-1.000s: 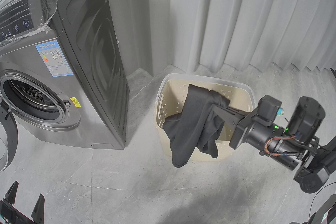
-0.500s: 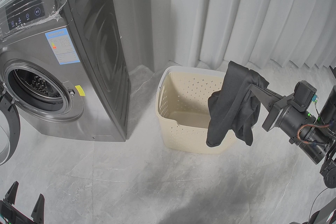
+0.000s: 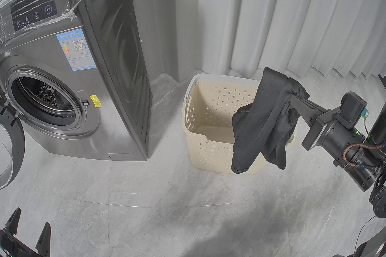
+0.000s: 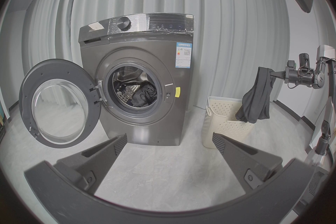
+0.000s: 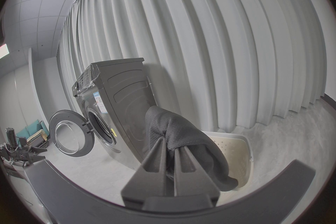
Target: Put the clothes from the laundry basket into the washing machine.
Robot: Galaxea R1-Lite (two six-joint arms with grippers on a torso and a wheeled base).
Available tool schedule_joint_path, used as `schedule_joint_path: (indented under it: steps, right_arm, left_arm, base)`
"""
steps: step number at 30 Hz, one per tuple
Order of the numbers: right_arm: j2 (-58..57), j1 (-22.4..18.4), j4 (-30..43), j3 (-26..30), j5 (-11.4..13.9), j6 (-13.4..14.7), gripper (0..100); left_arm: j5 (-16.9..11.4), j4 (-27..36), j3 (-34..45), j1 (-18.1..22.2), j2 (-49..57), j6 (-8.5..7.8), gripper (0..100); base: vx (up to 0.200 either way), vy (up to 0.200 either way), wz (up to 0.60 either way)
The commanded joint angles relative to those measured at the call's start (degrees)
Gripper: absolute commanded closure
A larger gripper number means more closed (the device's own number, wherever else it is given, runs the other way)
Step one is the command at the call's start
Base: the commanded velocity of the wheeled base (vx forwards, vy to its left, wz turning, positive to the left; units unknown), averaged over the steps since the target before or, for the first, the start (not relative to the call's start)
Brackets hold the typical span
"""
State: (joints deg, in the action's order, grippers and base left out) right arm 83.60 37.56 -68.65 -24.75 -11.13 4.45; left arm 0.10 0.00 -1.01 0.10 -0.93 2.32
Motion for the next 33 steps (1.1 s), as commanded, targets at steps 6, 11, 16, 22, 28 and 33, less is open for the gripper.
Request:
schedule_joint_path:
  steps: [6,11,16,22,28,33]
  right_arm:
    - [0.42,0.59,-0.17,0.05,-0.38,0.3,100]
    - [0.42,0.76,-0.26,0.14,-0.38,0.3,100]
    - [0.6,1.55,-0.52,0.14,-0.38,0.38,100]
    - [0.95,1.55,-0.7,0.05,-0.21,0.38,100]
    - [0.77,1.99,-0.79,-0.04,-0.21,0.47,100]
    - [0.77,2.08,-0.79,-0.13,-0.12,0.47,100]
  left_arm:
    - [-0.01,0.0,0.92,-0.01,0.57,0.06,0]
    - [-0.01,0.09,0.92,-0.01,0.57,0.06,0]
    - [-0.01,0.09,0.92,-0.01,0.57,0.14,0]
    - [0.08,0.09,0.92,-0.01,0.57,0.23,0]
    - [0.17,0.09,0.92,-0.01,0.57,0.58,0]
    - [0.17,0.09,0.92,-0.01,0.57,0.58,0]
  base:
    - [0.0,0.2,0.0]
    - [0.0,0.2,0.0]
    - [0.0,0.2,0.0]
    - [0.0,0.2,0.0]
    - [0.0,0.2,0.0]
    - [0.0,0.2,0.0]
